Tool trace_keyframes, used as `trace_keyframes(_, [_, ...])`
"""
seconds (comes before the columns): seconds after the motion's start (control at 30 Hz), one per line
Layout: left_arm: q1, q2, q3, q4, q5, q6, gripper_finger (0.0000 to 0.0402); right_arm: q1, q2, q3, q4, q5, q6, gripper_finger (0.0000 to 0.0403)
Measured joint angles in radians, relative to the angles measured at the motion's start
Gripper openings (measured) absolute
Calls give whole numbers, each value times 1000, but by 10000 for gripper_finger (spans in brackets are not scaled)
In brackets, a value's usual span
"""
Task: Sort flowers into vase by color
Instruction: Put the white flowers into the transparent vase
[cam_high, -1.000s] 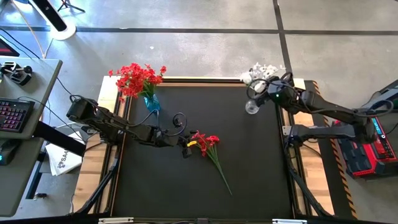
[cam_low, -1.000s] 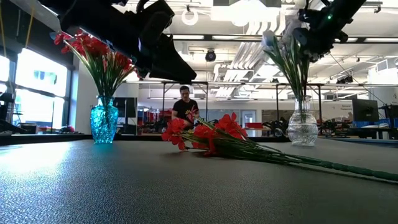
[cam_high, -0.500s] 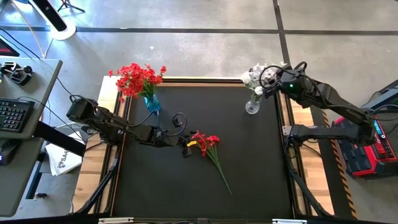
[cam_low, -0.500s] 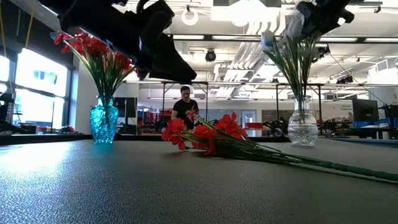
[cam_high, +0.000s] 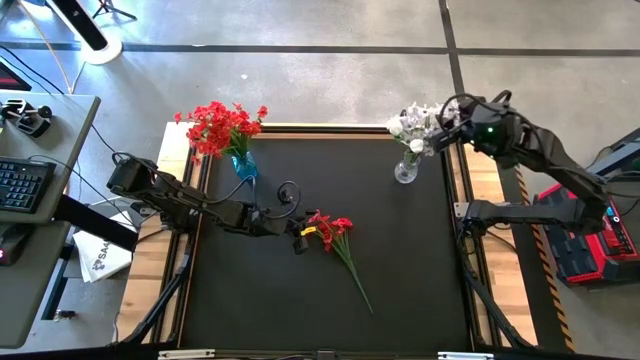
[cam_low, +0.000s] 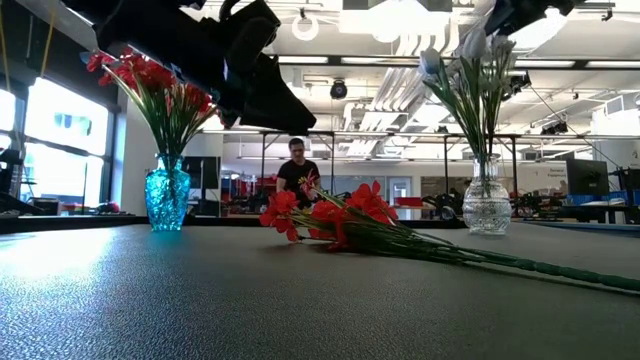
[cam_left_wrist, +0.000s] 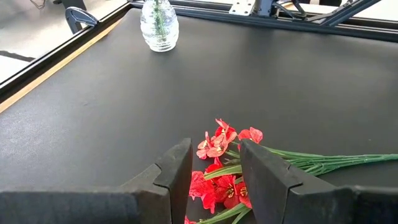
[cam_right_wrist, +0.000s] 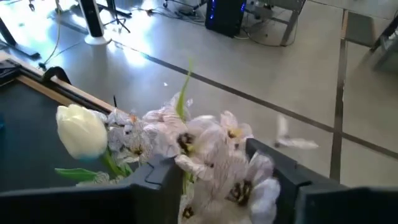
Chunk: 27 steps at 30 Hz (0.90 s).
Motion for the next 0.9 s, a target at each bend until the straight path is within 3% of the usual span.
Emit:
trace_keyframes(0.17, [0, 0, 0, 0, 0, 0, 124, 0, 20, -13, -39, -10, 28, 83])
trace_keyframes(0.37, [0, 0, 0, 0, 0, 0, 124, 0, 135, -62, -45, -70, -10, 6])
trace_keyframes(0.53, [0, 0, 0, 0, 0, 0, 124, -23, 222, -55, -39, -67, -53, 23])
trace_keyframes(0.7, [-8, 0, 0, 0, 0, -1, 124, -23, 225, -9, -43, -54, -66, 40])
trace_keyframes(0.9, [-41, 0, 0, 1, 0, -1, 124, -22, 186, 86, -121, -118, -61, 116])
